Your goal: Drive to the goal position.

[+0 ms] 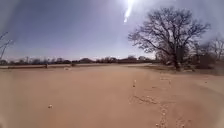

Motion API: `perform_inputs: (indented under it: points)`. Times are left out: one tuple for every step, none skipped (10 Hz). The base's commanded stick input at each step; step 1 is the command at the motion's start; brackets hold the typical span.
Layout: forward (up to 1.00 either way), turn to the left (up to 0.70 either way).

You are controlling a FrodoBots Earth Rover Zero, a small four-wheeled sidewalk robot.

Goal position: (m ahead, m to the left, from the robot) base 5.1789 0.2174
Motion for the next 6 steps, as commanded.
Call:
perform_inputs:
  points:
    - [1.00,0.00]
    - [1.00,0.00]
    - [1.00,0.00]
    - [1.00,0.00]
    - [1.00,0.00]
    - [1.00,0.00]
